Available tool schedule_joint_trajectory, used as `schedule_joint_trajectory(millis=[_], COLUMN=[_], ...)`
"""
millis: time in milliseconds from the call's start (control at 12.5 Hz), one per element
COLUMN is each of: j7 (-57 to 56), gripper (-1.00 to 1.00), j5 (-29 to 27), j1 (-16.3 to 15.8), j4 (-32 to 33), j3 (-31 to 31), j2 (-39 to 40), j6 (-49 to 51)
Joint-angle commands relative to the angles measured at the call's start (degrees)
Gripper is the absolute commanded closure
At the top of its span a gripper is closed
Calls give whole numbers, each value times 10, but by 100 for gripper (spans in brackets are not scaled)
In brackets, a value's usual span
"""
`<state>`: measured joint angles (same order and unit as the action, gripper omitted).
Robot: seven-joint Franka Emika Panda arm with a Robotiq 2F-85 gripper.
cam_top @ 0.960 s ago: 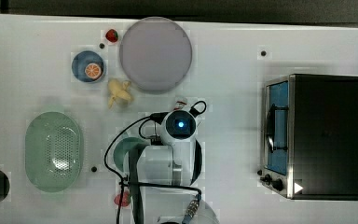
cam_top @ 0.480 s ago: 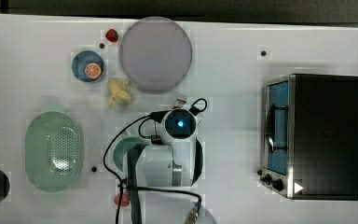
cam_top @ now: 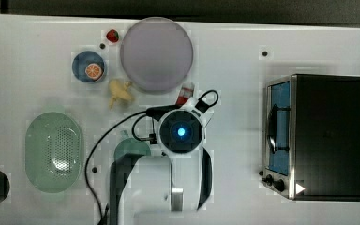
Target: Pick Ketchup from the table and place it in strainer.
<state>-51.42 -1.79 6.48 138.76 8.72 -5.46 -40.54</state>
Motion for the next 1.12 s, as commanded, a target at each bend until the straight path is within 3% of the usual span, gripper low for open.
schedule_joint_trajectory(millis=[80, 320, 720, 1120], j7=[6, 65, 256, 399], gripper=[-24, -24, -24, -24], j5=[0, -5, -50, -53], j1=[-13, -29, -53, -55], j4=[-20, -36, -59, -64], j3=[29, 77, 186, 279], j2=[-58, -92, -58, 31], j6=[60, 92, 82, -49])
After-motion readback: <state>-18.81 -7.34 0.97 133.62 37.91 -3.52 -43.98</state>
